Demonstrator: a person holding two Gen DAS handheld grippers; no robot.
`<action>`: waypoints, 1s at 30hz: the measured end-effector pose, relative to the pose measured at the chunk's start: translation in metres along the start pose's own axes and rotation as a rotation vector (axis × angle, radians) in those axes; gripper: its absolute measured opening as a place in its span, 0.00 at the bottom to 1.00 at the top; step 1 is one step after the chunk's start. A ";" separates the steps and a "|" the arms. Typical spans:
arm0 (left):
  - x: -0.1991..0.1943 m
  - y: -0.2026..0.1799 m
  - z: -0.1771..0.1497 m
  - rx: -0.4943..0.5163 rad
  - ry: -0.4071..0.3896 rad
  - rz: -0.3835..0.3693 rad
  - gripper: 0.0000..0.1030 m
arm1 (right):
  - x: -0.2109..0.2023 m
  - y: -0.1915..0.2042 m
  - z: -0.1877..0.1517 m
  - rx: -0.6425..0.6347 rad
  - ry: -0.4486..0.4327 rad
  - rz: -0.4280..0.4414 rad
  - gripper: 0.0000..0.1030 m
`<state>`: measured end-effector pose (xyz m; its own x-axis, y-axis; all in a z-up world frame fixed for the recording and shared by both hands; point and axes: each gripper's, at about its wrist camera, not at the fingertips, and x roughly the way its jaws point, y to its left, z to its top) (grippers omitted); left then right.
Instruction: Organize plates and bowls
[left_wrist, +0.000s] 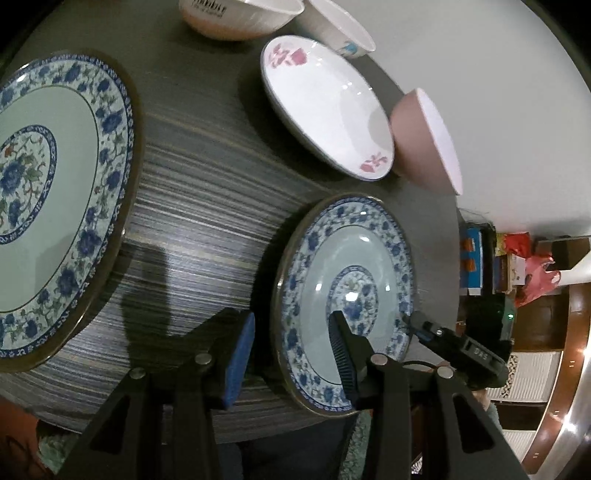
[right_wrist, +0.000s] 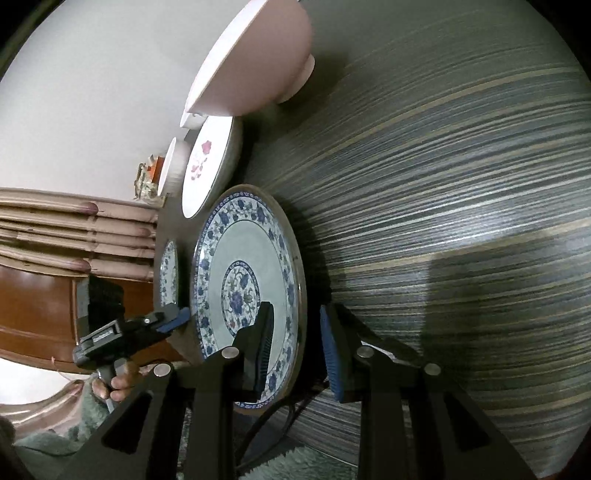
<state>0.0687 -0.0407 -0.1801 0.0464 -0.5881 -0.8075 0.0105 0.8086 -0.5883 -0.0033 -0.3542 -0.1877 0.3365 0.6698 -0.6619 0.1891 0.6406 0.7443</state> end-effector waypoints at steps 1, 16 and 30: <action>0.001 0.001 0.000 -0.005 0.005 -0.004 0.40 | -0.002 -0.002 0.000 -0.002 0.004 0.003 0.24; 0.020 -0.004 0.001 0.035 0.051 0.001 0.20 | 0.007 -0.002 0.004 -0.013 0.024 -0.006 0.12; 0.006 -0.005 -0.005 0.095 0.000 0.029 0.14 | 0.000 0.014 -0.008 -0.056 -0.010 -0.047 0.10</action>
<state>0.0639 -0.0485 -0.1821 0.0477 -0.5646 -0.8240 0.1043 0.8232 -0.5580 -0.0082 -0.3423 -0.1782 0.3380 0.6349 -0.6947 0.1530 0.6913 0.7062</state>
